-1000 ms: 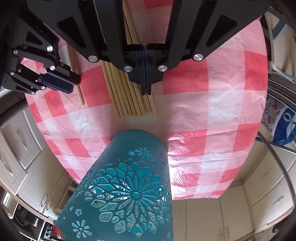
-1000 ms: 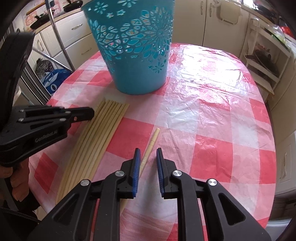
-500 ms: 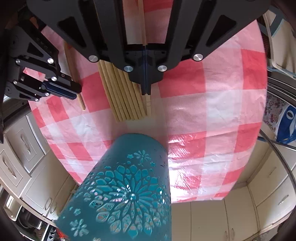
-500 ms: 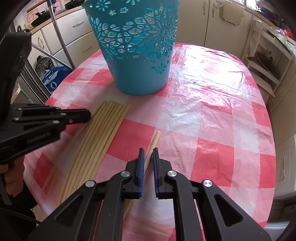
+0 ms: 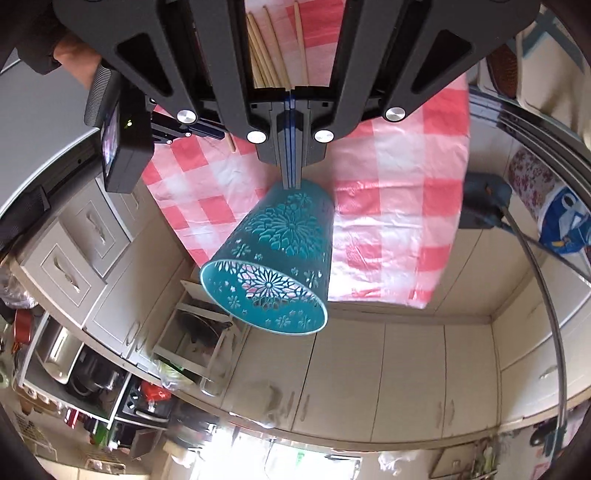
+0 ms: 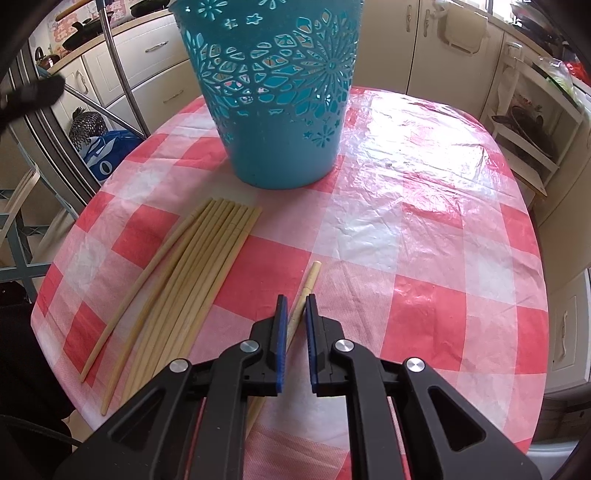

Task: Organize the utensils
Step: 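Lift the chopstick with the left tool and carry it over the teal basket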

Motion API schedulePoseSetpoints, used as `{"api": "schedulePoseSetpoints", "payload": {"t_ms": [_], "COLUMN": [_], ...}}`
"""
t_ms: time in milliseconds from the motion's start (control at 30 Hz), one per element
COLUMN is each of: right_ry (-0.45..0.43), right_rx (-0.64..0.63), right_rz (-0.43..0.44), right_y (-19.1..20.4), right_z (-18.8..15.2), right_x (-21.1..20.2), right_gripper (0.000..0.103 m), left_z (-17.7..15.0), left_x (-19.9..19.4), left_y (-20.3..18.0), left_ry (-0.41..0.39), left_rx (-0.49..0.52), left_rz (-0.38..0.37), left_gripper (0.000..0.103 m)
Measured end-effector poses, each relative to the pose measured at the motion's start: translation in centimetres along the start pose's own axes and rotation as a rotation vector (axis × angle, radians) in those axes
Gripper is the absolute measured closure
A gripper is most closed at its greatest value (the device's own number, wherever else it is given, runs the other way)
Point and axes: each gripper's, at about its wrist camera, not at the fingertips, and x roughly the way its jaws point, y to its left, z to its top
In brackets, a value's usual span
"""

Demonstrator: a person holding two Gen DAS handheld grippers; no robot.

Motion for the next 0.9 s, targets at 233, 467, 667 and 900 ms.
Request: {"api": "schedulePoseSetpoints", "payload": {"t_ms": [233, 467, 667, 900], "right_ry": [-0.003, -0.004, -0.005, -0.004], "right_rx": [-0.01, -0.024, -0.028, -0.034], "right_rz": [-0.002, 0.002, 0.003, -0.002], "right_y": [0.5, 0.9, 1.0, 1.1], "right_z": [-0.2, -0.3, -0.1, -0.1], "right_x": [-0.1, -0.1, 0.0, 0.1], "right_gripper": [0.084, 0.077, 0.075, 0.075], "left_z": [-4.0, -5.5, -5.3, -5.1], "left_x": [8.8, 12.0, 12.9, 13.3], "left_y": [-0.1, -0.3, -0.1, -1.4], "left_ry": [0.252, 0.287, 0.297, 0.289], "left_rx": [0.059, 0.113, 0.129, 0.197], "left_rz": [0.082, 0.182, 0.207, 0.205], "left_gripper": [0.101, 0.076, 0.076, 0.098]}}
